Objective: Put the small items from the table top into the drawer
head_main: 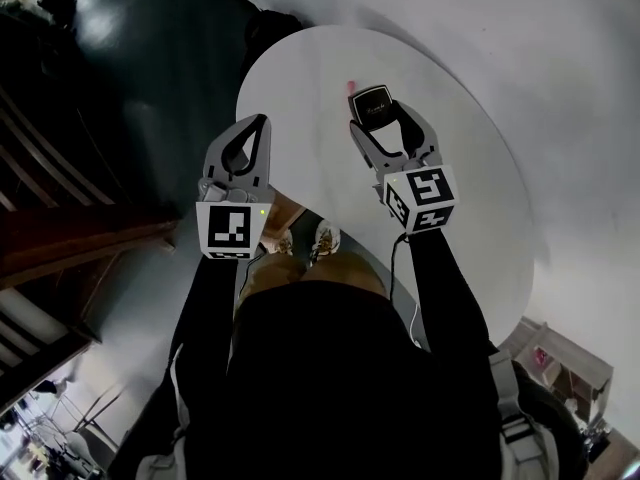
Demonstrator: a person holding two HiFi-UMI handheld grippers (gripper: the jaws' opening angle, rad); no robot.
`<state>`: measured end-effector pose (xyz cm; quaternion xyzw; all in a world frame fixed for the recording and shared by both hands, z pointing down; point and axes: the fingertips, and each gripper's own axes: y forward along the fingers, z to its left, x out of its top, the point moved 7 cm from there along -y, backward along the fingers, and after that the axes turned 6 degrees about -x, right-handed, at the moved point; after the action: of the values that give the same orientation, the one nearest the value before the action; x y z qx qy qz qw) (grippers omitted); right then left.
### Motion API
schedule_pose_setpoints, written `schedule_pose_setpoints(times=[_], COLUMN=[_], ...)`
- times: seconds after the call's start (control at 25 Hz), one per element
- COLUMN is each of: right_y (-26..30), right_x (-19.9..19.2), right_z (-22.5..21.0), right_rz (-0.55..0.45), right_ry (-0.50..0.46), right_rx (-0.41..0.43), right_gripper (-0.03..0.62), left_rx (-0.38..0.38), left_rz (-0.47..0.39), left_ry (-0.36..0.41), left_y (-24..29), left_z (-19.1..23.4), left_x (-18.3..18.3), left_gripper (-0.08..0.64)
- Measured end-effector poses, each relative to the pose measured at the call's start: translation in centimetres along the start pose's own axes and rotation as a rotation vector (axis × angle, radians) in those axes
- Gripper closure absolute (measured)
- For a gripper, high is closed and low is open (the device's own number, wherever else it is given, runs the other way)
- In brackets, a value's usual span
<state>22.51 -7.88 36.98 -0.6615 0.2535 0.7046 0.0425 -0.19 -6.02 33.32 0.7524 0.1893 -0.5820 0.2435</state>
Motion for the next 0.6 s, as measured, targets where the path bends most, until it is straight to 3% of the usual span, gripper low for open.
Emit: schedule_pose_setpoints(times=[0.6], right_y=[5.1], right_x=[0.4], right_z=[10.8], right_rz=[0.012], right_ry=[-0.021], right_rx=[0.241], right_gripper=[0.27], left_rx=[0.206], left_rz=[0.021], left_ry=[0.013], left_y=[-8.4], left_z=[6.6], left_x=[-1.5], left_gripper=[0.545])
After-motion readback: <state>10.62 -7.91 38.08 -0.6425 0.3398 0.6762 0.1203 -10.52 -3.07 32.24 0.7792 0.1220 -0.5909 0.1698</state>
